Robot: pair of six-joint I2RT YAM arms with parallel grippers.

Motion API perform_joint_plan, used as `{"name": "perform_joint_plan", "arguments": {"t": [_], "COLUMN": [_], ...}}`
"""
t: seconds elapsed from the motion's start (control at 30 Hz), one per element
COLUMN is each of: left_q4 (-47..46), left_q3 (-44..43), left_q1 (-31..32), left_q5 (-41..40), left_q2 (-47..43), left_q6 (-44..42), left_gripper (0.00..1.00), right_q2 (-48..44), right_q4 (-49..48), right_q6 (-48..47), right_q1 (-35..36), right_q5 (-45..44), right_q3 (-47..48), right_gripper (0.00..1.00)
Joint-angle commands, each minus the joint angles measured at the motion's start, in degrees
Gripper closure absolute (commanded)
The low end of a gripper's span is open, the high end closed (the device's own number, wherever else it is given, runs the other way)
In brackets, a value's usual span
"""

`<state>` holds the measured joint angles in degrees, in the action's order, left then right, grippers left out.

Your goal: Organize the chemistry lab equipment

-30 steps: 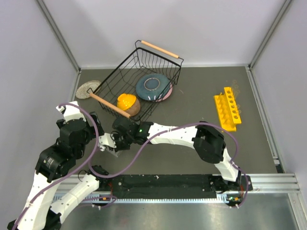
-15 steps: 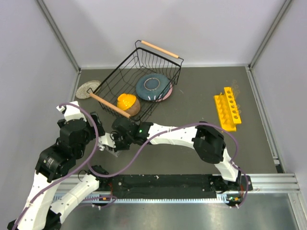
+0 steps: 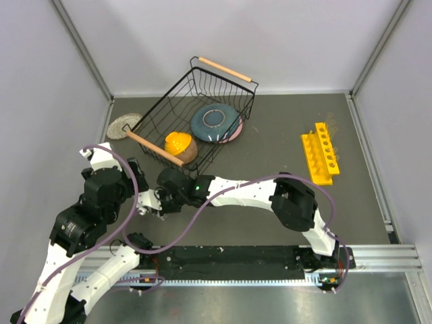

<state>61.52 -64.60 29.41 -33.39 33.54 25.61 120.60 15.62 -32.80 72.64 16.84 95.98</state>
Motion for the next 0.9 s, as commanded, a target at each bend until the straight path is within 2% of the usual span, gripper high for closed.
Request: {"name": "perform_joint_plan", "arguments": {"t": [0.0,0.17,0.5,0.73,0.87], "left_q4": [-2.63,-2.54,-2.89,-4.03,-4.21], "left_q3": [-0.44,-0.70,-1.49,-1.94,-2.11], "left_q1": [-0.14,-0.14,-0.14,-0.14,-0.14], "left_q5": [0.60,0.78,1.39,2.36,3.50], "left_q2": [0.65,0.74,1.09,1.53,1.62], "left_q6": [0.41,0.24,0.50,0.32,0.76], "left_gripper": [0.02,0.02,0.02,0.02,0.02], "right_q2": [-0.89,-1.24,-5.98,-11.08,-13.71], "right_q4": [0.99,1.26,3.89,8.46,11.09], "right_q6": [0.36,1.07,3.70,4.93,4.50], "right_q1": [0.66,0.66,0.66,0.83,0.75], "right_q5": [-1.02,-1.02,3.54,8.38,8.73], "right_q3": [-1.24,-0.98,0.87,1.13,0.96], "right_gripper": [0.80,0.65,0.63,0.48,0.48]}}
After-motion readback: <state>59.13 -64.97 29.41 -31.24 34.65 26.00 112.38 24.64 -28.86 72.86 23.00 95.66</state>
